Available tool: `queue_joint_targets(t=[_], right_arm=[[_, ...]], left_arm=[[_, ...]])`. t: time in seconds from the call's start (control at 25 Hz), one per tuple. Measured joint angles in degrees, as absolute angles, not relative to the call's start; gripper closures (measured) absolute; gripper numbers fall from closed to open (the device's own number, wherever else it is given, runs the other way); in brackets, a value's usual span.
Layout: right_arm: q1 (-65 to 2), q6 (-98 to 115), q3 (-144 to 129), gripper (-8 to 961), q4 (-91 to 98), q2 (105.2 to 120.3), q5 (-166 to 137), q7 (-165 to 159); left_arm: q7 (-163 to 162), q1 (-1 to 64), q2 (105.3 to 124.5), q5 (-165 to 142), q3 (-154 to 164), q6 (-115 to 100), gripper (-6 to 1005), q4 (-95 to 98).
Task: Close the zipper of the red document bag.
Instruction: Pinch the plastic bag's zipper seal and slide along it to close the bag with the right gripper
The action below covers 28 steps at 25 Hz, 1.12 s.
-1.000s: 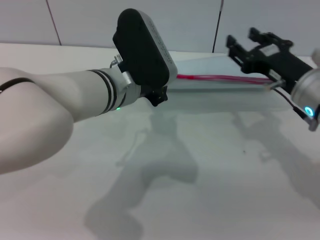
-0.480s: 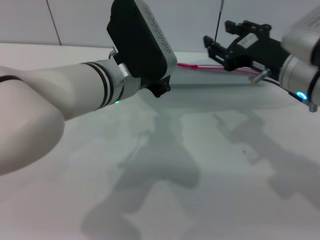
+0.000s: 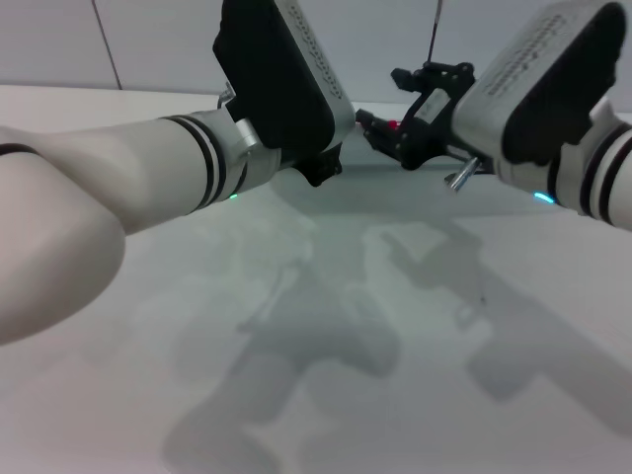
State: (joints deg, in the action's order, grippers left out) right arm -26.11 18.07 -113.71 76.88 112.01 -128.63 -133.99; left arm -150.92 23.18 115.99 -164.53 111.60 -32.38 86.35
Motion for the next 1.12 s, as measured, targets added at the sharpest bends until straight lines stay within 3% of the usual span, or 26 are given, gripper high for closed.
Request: queue_joint_targets(t=[0.12, 0.24, 1.12], right_arm=[[-25.3, 21.9, -110.0, 380, 77.2, 114.6, -128.6, -128.6], [-25.2, 24.3, -108.4, 380, 77.3, 115.6, -128.7, -125.4], [-27.5, 24.7, -110.0, 380, 72.9, 115.72, -136.0, -119.6]], left_arm=[[-150.8, 23.2, 116.0, -164.5, 111.6, -32.6, 974, 86.6], [-150.6, 23.1, 115.99, -164.5, 111.6, -32.8, 972, 86.9], [-148.8, 23.5, 116.07, -164.5, 111.9, -34.4, 957, 87.8]])
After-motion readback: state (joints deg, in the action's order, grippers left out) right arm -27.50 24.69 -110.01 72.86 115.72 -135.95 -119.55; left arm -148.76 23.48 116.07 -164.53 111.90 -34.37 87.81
